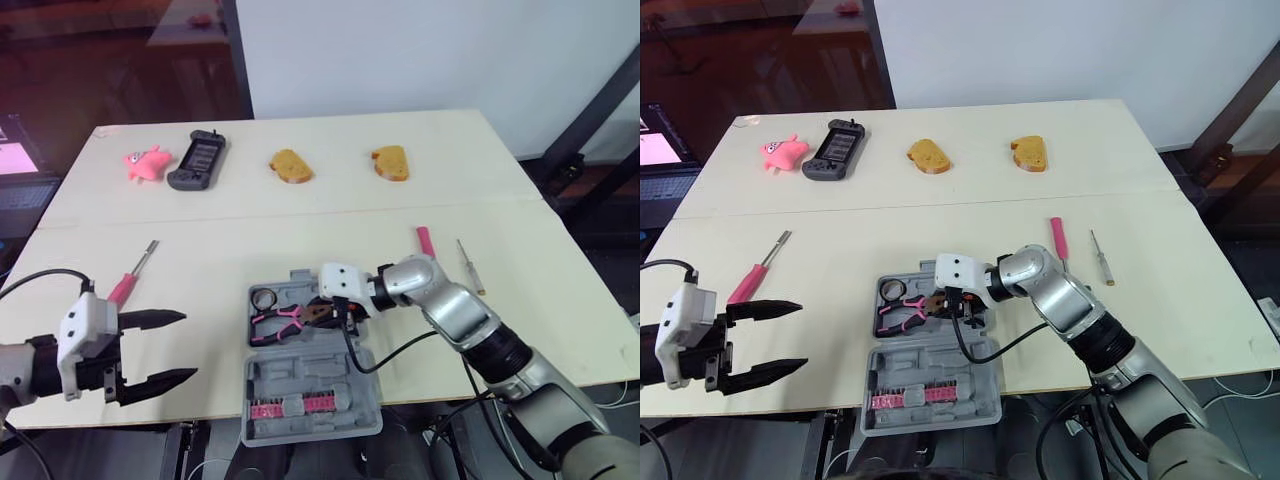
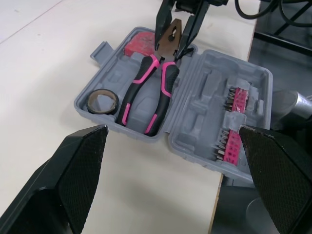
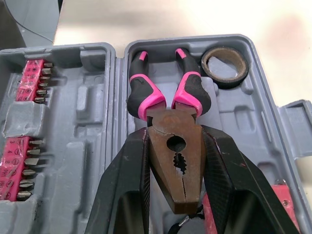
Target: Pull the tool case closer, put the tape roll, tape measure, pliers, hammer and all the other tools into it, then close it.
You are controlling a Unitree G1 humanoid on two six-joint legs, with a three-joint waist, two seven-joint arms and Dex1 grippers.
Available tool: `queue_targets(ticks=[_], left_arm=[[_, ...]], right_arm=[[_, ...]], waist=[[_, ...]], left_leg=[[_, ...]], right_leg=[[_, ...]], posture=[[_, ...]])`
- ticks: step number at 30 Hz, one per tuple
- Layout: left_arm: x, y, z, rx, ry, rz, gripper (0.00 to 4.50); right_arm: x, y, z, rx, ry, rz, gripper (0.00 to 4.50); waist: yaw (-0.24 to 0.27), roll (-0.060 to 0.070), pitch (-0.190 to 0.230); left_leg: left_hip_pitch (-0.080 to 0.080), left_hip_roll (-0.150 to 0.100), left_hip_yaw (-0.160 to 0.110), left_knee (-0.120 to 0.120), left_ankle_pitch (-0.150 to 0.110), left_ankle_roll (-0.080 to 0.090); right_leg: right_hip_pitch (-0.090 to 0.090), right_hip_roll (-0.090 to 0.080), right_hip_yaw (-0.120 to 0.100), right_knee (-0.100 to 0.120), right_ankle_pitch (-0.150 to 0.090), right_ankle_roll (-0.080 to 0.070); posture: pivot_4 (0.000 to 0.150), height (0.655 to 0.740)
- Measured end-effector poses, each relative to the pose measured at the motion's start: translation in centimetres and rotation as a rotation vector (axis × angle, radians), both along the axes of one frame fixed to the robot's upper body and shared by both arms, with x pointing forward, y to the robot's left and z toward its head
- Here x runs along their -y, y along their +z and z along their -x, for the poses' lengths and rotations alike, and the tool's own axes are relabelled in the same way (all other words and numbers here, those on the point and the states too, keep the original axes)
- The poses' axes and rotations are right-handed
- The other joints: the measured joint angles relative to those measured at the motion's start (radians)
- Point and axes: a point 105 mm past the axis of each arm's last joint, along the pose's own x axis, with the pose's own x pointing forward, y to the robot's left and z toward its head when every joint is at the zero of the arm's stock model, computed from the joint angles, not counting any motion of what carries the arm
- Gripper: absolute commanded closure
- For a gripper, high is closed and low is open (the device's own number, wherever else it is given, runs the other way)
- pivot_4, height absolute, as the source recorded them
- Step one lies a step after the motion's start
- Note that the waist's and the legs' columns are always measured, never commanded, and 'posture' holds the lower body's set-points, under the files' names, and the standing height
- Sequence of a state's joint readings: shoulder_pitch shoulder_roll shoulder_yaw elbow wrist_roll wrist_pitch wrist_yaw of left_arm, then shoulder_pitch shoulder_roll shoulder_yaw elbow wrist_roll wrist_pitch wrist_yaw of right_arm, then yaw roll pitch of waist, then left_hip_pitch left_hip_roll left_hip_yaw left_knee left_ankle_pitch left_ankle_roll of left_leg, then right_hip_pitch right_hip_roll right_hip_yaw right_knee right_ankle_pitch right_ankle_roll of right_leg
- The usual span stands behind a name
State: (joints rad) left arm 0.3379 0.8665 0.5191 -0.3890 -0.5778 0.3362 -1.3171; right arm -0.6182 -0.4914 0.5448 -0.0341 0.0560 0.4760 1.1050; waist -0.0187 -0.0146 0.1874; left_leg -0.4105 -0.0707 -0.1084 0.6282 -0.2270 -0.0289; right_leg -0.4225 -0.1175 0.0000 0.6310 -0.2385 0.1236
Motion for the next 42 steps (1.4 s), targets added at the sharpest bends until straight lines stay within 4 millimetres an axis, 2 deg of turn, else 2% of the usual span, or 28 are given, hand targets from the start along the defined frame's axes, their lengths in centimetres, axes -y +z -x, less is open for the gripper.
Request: queue_targets(ticks=[8,23,25,27,30,31,39,42], left_arm=[[0.1,-0.4,0.0,-0.017,-0.017,-0.013,0.0],[0.4,-0.7,-0.5,-0.016,-0.026,-0.019,0.0],[0.4,-0.7,-0.5,-0.013,-0.026,-0.02,0.0],[0.4,-0.7,-0.5,-0.012,-0.027,-0.019,0.0],[0.3,-0.7,-0.6,-0.014,-0.022,-0.018,0.0],[0.3,-0.7,-0.6,-0.014,-0.022,-0.018,0.0],[0.3,-0.7,-0.6,-0.012,-0.026,-0.018,0.0],[0.4,-0.8,-0.5,-0.011,-0.036,-0.017,0.0]], right_arm=[[0.4,-1.4,-0.1,0.0,-0.007,0.029,3.53],[0.4,-2.1,-0.4,0.0,-0.003,0.039,3.53],[0.4,-2.2,-0.4,0.0,-0.001,0.039,2.51],[0.4,-2.4,-0.4,-0.009,-0.004,0.045,1.75],[0.3,-2.2,-0.3,-0.014,0.004,0.041,0.28],[0.3,-1.9,-0.2,-0.013,0.01,0.032,0.08],[0.4,3.0,0.8,0.01,0.033,-0.115,0.08],[0.0,3.1,1.0,0.007,0.025,-0.135,0.92]], waist=[[-0.002,0.0,0.0],[-0.003,0.0,0.0],[-0.003,0.0,0.0],[-0.001,0.0,0.0],[0.001,0.0,0.0],[0.002,0.0,0.0],[0.004,0.0,0.0],[0.003,0.0,0.0]], left_leg=[[0.0,0.0,0.0,0.0,0.0,0.0],[0.001,0.0,0.0,0.0,0.0,0.0],[0.001,0.0,0.0,0.0,0.0,0.0],[0.001,0.0,0.0,0.0,0.0,0.0],[0.001,0.0,0.0,0.0,0.0,0.0],[0.001,0.0,0.0,0.0,0.0,0.0],[0.001,0.0,-0.001,0.0,0.0,0.0],[0.001,0.0,0.0,0.0,0.0,0.0]], right_leg=[[0.0,0.0,0.0,0.0,0.0,0.0],[0.0,0.0,0.0,0.0,0.0,0.0],[0.0,0.001,0.0,0.0,0.0,0.0],[0.0,0.0,0.0,0.0,0.0,0.0],[0.001,0.0,0.0,0.0,0.0,0.0],[0.001,0.0,0.0,0.0,0.0,0.0],[0.001,0.0,0.0,0.0,0.0,0.0],[0.001,0.0,0.0,0.0,0.0,0.0]], posture=[[0.15,0.74],[0.15,0.74],[0.15,0.74],[0.15,0.74],[0.15,0.74],[0.15,0.74],[0.15,0.74],[0.15,0.74]])
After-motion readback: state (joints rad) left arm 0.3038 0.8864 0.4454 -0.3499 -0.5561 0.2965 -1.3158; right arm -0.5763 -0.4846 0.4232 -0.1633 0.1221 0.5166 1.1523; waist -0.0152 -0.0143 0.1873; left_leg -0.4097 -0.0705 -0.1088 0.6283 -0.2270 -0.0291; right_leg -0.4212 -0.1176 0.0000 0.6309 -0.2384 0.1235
